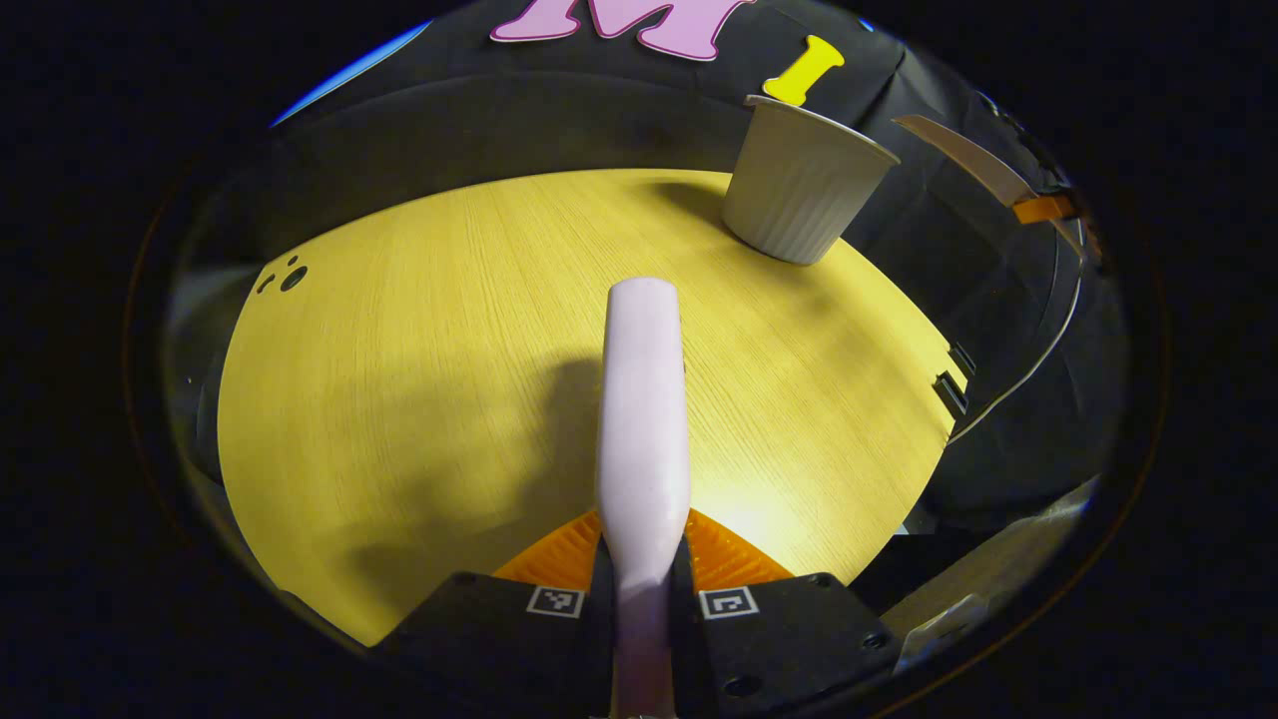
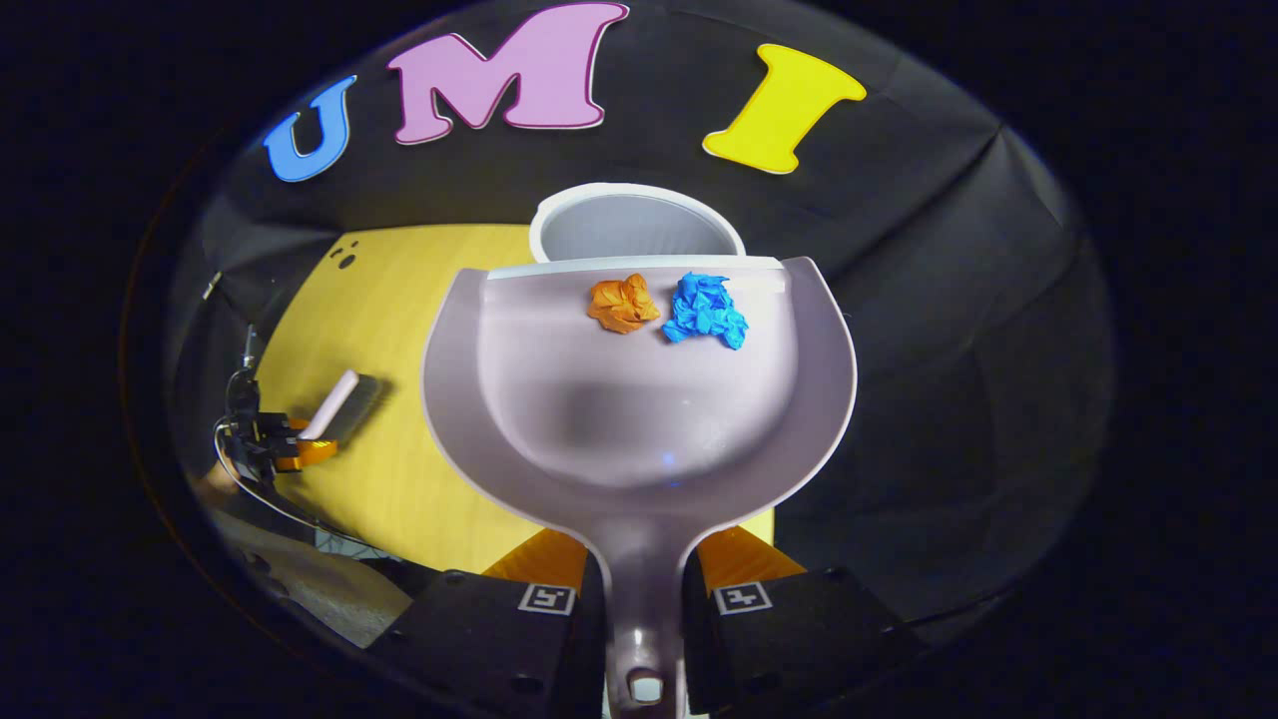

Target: Pick up the small broom and dustpan from the desktop, sweep the trash into the dustpan with the broom, and then empty the trash into the garbage bin.

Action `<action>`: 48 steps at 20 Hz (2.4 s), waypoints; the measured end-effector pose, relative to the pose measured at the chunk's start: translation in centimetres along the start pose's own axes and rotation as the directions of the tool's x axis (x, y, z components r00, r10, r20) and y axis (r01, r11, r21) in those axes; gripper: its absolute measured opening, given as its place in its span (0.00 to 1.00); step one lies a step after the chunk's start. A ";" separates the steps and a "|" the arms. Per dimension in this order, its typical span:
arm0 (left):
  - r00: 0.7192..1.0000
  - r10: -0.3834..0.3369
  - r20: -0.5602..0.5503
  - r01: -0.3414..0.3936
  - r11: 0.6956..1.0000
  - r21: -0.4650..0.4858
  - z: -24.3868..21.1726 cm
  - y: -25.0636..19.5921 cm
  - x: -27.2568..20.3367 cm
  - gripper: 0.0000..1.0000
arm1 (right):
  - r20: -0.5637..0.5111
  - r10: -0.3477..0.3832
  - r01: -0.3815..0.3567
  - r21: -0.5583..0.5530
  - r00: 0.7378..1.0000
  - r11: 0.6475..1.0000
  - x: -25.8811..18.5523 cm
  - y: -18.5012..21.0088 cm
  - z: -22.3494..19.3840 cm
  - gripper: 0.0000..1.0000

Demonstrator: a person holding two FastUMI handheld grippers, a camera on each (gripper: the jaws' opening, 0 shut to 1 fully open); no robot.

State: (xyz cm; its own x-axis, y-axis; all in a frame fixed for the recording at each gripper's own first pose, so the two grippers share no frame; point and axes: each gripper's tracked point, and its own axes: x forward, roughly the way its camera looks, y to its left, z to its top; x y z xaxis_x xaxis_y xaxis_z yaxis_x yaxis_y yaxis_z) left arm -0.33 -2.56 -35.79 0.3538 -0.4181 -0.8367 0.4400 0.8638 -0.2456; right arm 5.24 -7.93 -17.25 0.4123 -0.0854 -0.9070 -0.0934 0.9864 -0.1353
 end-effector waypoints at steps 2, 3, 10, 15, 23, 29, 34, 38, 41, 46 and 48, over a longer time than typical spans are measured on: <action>1.000 -0.003 -0.002 0.003 1.000 0.004 -0.3 -0.1 0.0 0.28 | -0.023 -0.028 0.027 -0.011 0.999 1.000 1.0 -1.7 1.9 0.35; 1.000 -0.002 -0.003 0.002 1.000 0.006 -0.3 0.0 0.0 0.27 | -0.029 -0.035 0.035 -0.015 0.999 0.999 1.6 -2.2 3.0 0.35; 1.000 0.020 -0.009 -0.020 1.000 -0.016 -1.5 0.1 0.4 0.28 | -0.153 -0.169 0.131 -0.230 0.974 0.964 4.5 -6.5 7.7 0.31; 1.000 0.025 -0.002 -0.025 0.998 -0.060 -2.5 1.6 0.4 0.27 | -0.249 -0.225 0.141 -0.316 0.942 0.938 5.0 -8.1 10.4 0.36; 0.999 0.035 0.004 -0.034 0.996 -0.085 -3.0 2.5 0.3 0.27 | -0.311 -0.241 0.109 -0.388 0.919 0.915 5.6 -8.0 10.9 0.39; 0.998 0.056 0.005 -0.056 0.996 -0.072 -2.8 2.4 0.5 0.29 | -0.194 -0.145 0.090 -0.266 0.970 0.960 5.6 -6.3 12.0 0.35; 0.995 0.094 0.020 -0.093 0.994 -0.061 -2.2 3.0 0.0 0.27 | -0.044 0.038 -0.044 -0.132 0.998 0.990 2.6 -1.5 11.3 0.35; 0.993 0.121 0.015 -0.120 0.991 -0.056 -2.1 3.3 -0.1 0.27 | 0.036 0.126 -0.120 -0.142 0.991 0.983 0.2 3.5 9.1 0.35; 0.990 0.141 0.006 -0.141 0.989 -0.053 -2.2 3.7 -0.3 0.28 | 0.048 0.194 -0.184 -0.161 0.980 0.970 -0.6 8.0 6.2 0.35; 0.980 0.196 -0.008 -0.197 0.980 -0.032 -2.2 5.3 -0.4 0.28 | 0.018 0.254 -0.247 -0.174 0.967 0.953 1.2 14.9 -0.3 0.35; 0.976 0.217 -0.013 -0.217 0.976 -0.015 -2.3 5.7 -0.5 0.28 | -0.009 0.254 -0.252 -0.168 0.967 0.953 3.1 16.9 -3.0 0.35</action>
State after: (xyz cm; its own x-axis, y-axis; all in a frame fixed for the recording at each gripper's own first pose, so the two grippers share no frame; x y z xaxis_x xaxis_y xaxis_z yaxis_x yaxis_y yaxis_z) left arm 0.12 3.25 -37.87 0.4301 -0.2172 -0.8763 0.3403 0.9380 -0.0655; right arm 2.23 8.05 -23.56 0.3668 0.1668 -0.9152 -0.3455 0.9378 0.0325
